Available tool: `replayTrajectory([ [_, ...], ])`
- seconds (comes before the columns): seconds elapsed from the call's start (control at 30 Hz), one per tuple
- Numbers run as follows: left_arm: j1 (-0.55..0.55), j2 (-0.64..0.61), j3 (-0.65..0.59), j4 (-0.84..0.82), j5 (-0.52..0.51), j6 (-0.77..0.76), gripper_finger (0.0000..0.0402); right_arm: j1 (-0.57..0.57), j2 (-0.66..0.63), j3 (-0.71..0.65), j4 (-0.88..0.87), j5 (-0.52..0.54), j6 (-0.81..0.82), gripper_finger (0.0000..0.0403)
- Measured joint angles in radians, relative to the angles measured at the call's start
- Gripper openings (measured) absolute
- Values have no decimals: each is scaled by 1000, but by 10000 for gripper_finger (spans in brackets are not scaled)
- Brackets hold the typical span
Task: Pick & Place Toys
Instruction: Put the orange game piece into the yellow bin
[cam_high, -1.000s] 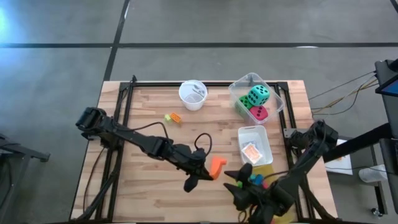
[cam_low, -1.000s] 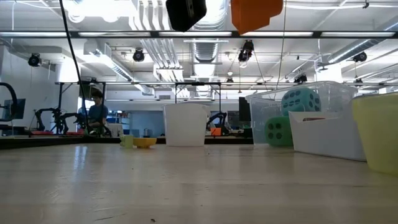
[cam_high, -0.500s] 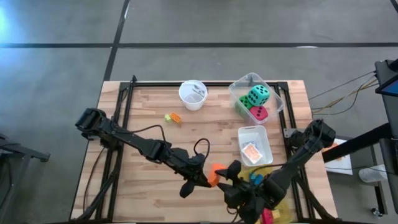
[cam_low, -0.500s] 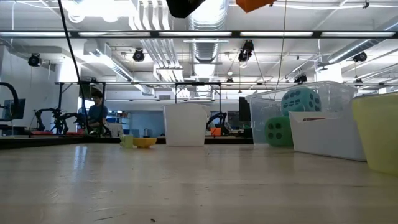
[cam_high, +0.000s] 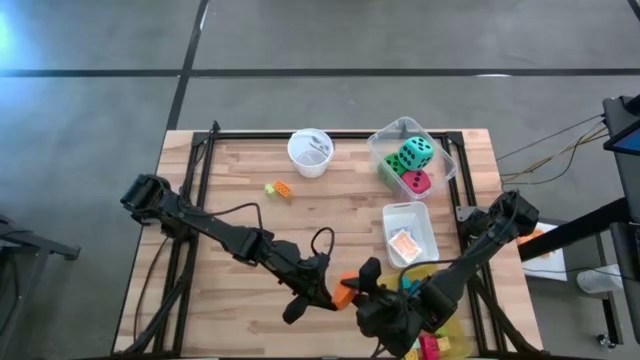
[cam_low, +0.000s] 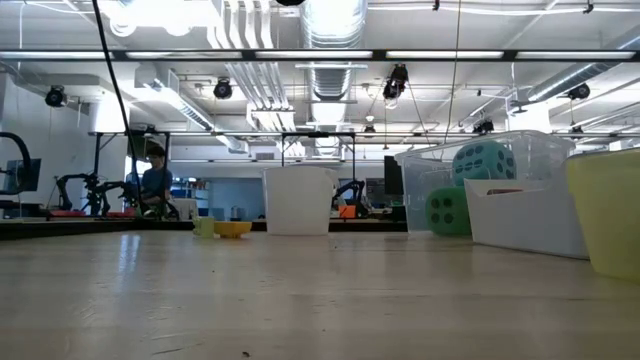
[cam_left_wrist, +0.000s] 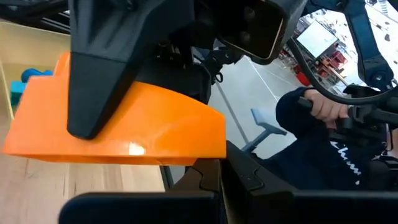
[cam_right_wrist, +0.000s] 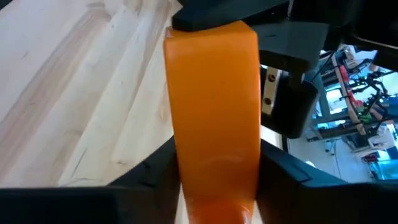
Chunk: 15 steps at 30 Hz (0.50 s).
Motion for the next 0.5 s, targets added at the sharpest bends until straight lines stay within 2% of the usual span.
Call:
replayTrajectory([
  [0.07,-1,0,0,0,6,0,0,0,0,0,-1,-2,-2,128],
  [0.3,-1,0,0,2,11,-24,8,1,0,0,0,-5,-13,127],
  [0.5,-2,0,0,3,23,-29,72,1,-1,0,-1,-51,10,127],
])
